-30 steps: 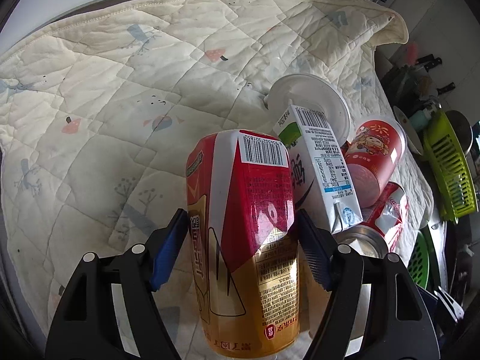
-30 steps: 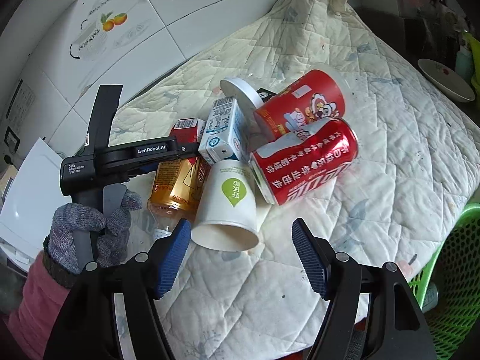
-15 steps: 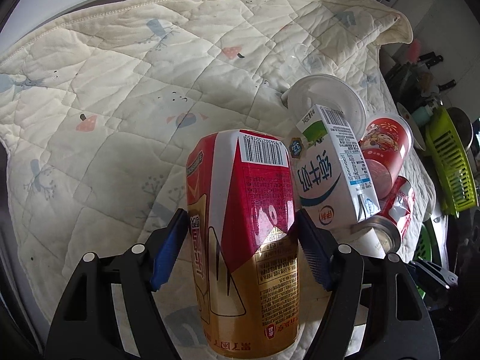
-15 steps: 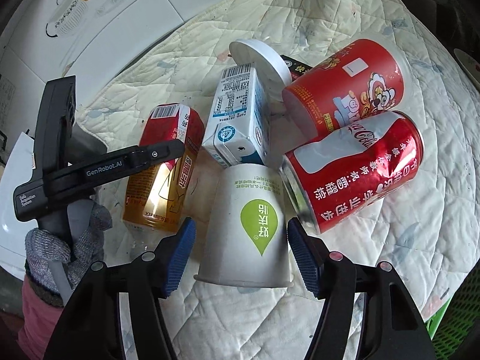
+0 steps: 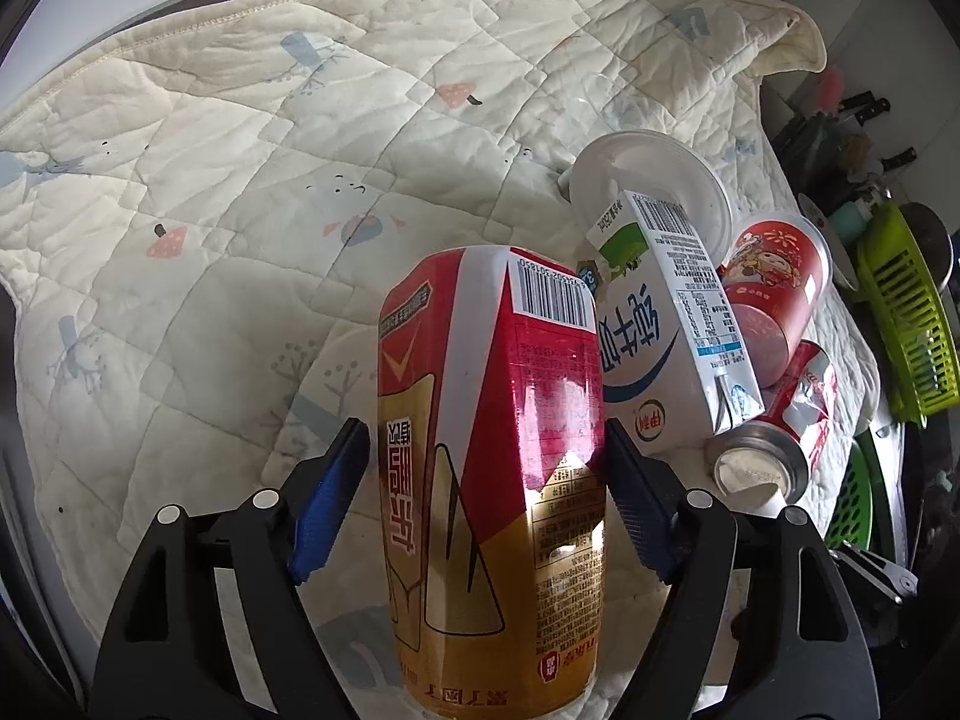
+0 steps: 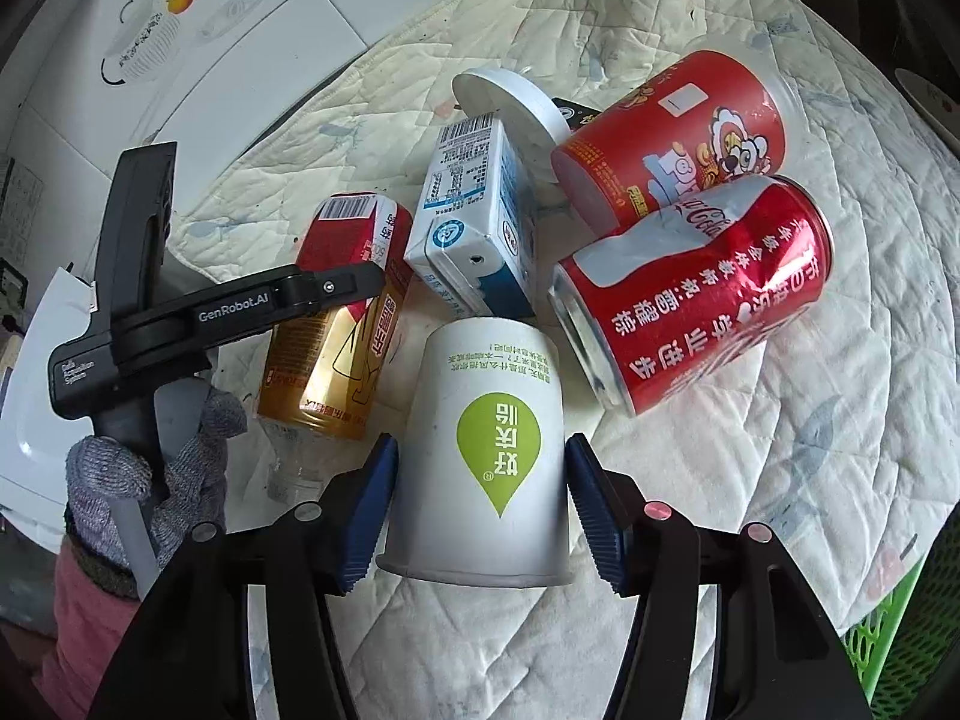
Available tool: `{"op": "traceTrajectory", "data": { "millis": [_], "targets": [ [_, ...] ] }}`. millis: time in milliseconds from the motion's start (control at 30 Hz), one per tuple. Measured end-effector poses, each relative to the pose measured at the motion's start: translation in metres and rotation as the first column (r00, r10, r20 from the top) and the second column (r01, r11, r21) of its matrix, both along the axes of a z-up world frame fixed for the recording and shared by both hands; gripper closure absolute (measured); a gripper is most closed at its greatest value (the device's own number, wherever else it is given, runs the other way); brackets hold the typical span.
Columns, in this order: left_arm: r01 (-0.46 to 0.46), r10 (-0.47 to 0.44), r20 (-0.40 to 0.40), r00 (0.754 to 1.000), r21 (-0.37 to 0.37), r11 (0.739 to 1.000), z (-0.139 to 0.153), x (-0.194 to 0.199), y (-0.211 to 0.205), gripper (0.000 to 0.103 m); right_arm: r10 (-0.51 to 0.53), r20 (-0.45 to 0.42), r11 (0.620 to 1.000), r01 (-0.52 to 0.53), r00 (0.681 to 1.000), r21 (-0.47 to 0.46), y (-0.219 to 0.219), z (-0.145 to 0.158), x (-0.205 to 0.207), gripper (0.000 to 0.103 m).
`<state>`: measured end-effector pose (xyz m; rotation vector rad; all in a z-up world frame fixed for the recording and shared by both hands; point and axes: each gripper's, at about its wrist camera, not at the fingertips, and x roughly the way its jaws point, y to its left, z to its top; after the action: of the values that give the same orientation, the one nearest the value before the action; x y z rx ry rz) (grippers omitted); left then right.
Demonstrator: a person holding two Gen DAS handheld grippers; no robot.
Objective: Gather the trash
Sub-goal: 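Drop the paper cup into the basket with the right gripper while the left lifts the carton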
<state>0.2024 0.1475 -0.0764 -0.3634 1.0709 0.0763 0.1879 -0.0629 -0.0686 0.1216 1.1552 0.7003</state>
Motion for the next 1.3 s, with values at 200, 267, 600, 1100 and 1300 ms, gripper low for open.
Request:
{"op": "traceTrajectory", "data": {
  "millis": [200, 267, 600, 1100, 1300],
  "targets": [
    [0.023, -0.022, -0.010, 1.000, 0.024, 0.999, -0.005, -0.002, -0.011, 0.026, -0.013, 0.023, 0.999, 0.012, 1.000, 0.047, -0.021, 0.011, -0.019, 0.048],
    [0.027, -0.027, -0.005, 1.000, 0.029, 0.999, -0.005, -0.004, -0.013, 0.028, -0.019, 0.037, 0.998, 0.017, 0.999, 0.057, -0.030, 0.016, -0.027, 0.048],
    [0.030, -0.030, 0.032, 0.999, 0.023, 0.999, 0.004, -0.025, -0.018, 0.033, -0.091, 0.075, 0.993, 0.084, 0.993, 0.087, -0.086, 0.026, -0.059, 0.048],
    [0.162, -0.162, 0.142, 0.976, 0.013, 0.987, 0.051, -0.070, -0.065, 0.033, -0.468, 0.162, 0.879, 0.477, 0.869, -0.019, -0.266, 0.015, -0.074, 0.048],
    [0.256, -0.252, 0.188, 0.949, 0.005, 0.967, 0.070, -0.073, -0.109, 0.033, -0.585, 0.187, 0.787, 0.608, 0.789, -0.106, -0.326, -0.010, -0.070, 0.047]
  ]
}}
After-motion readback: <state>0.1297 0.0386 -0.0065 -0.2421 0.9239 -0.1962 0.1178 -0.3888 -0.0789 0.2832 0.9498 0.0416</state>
